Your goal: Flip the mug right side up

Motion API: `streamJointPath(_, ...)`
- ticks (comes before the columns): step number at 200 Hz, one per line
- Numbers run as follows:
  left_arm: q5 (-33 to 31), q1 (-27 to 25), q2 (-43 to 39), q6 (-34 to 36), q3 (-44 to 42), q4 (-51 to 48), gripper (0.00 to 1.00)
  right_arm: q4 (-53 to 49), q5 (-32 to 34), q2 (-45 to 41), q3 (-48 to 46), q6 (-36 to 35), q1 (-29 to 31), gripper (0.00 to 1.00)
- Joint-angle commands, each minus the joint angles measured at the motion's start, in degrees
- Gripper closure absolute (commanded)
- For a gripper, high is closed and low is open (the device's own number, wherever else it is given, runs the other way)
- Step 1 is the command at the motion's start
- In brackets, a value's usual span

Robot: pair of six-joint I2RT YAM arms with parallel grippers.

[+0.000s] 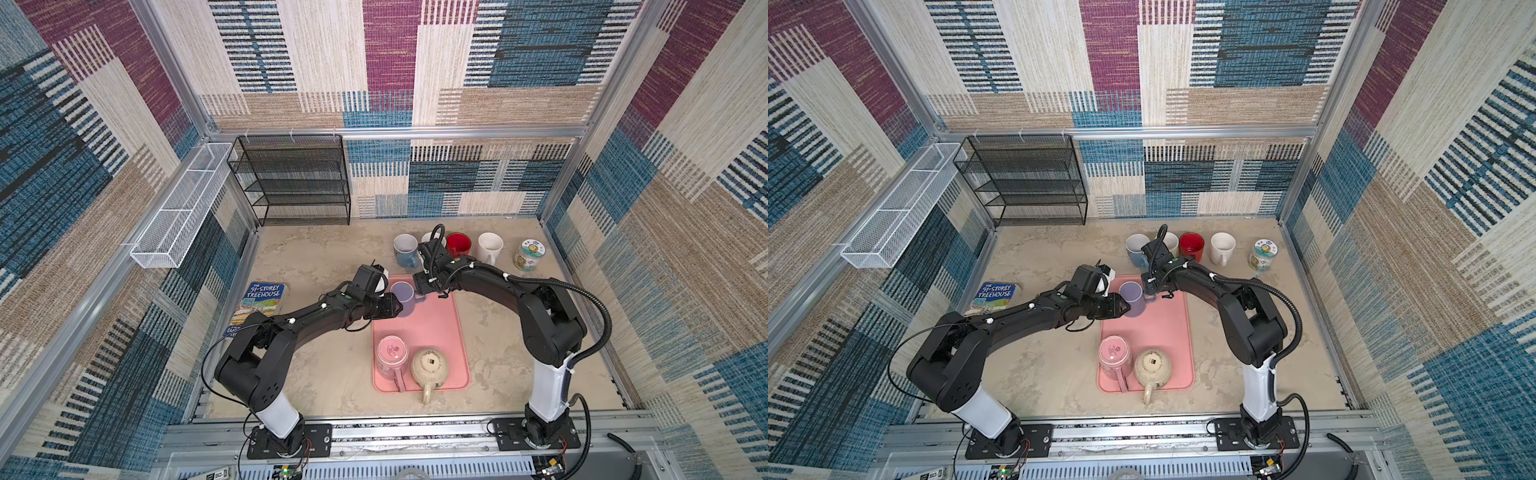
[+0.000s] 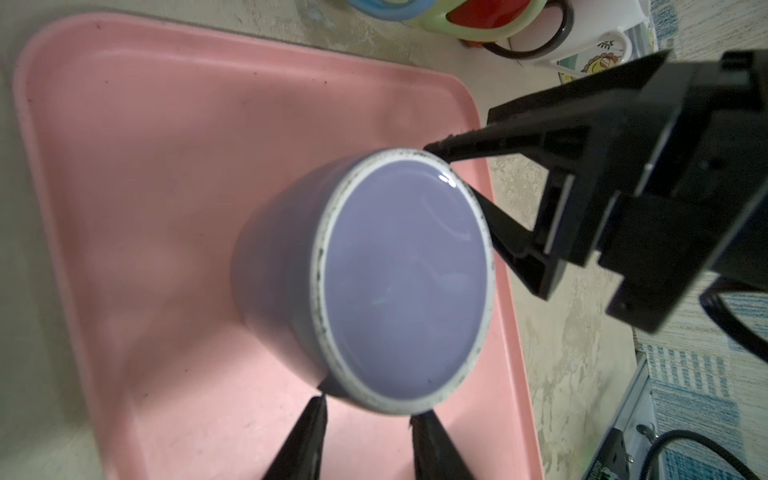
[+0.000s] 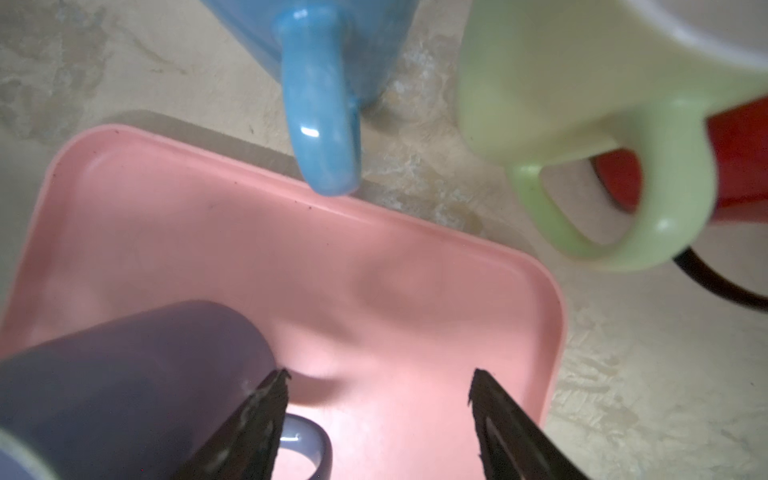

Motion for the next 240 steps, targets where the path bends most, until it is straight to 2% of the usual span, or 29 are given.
streamJointPath(1,-0.79,0.1,0.7,0.12,0.42,1.42,0.61,1.42,-1.0,-1.94,-1.87,0.09,0.37,0.29)
streamJointPath(66,-1.14,0.8,0.69,0.85,2.06,0.44,0.61,0.92,-0.38,-6.01,-6.57,-0.29,1.96,0.33)
streamJointPath(83,-1.23,0.89,-1.37,0.9,1.67,-0.25,0.61,0.53,1.15,-7.45,-7.11,-0.34,2.05,0.35)
streamJointPath(126,-2.23,0.89,-8.5,1.41,-0.21,-2.98,0.61,-0.8,3.01,-10.4,-7.47,-1.64,3.88,0.5)
streamJointPath(159,-3.92,0.91,-14.53,2.48,-2.2,-6.03,0.6,-2.5,3.19,-11.31,-7.59,-2.0,6.47,0.54)
streamJointPath(203,-7.89,0.89,-22.0,4.98,-5.0,-10.06,0.55,-1.71,-0.37,-13.89,-9.75,-2.82,8.89,0.54)
streamJointPath(240,-9.62,0.89,-26.34,6.42,-5.45,-13.92,0.54,0.18,-1.12,-12.58,-9.86,-6.69,8.94,0.47)
